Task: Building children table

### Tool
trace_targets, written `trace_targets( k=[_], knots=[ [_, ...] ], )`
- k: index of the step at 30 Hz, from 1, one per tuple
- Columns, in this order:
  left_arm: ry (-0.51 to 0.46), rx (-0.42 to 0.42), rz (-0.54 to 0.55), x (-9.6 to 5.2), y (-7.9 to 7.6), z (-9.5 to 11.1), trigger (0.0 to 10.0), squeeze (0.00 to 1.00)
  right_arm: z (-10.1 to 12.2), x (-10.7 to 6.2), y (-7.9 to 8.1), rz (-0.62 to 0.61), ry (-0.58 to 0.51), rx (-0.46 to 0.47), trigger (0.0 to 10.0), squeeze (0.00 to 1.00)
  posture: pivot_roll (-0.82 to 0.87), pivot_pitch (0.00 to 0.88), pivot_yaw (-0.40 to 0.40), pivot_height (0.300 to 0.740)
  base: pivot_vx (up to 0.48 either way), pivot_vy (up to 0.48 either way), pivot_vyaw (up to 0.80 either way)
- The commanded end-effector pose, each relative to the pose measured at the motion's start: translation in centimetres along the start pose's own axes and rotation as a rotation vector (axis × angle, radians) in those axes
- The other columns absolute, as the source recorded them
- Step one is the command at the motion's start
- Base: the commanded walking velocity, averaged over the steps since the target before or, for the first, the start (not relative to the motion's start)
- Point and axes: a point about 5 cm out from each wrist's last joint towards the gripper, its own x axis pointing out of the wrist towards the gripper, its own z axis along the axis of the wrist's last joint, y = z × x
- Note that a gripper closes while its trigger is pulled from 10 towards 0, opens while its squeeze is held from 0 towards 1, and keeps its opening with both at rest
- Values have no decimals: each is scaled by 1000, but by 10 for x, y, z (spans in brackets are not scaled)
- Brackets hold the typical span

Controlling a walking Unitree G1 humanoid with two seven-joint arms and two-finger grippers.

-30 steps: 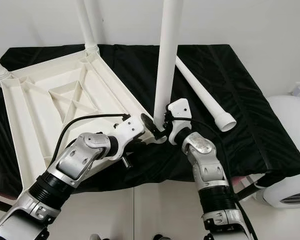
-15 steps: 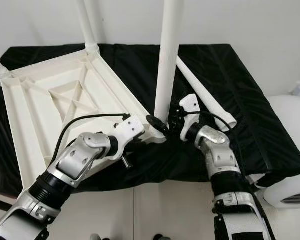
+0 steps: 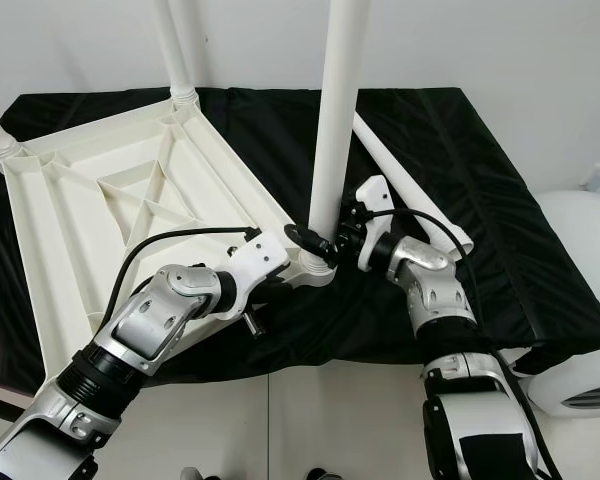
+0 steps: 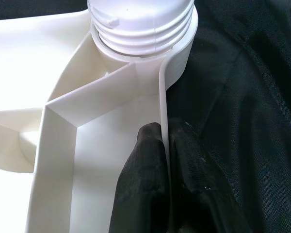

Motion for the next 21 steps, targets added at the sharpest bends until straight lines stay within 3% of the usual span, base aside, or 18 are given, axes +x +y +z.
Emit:
trace_targets(
  k=[1,10,21],
  knots=[
    [25,8,-3,1,-2,-3,10000,0,-3,2,3,31,4,-2,0,0,-63,137,28,740,0,0,0],
    [23,11,7,1,1,-3,10000,0,-3,-4,8,39,-3,-55,0,0,-76,132,28,740,0,0,0],
    [18,10,22,3,5,-1,10000,0,-7,-5,16,-147,-11,-83,0,0,-87,126,27,740,0,0,0]
  ],
)
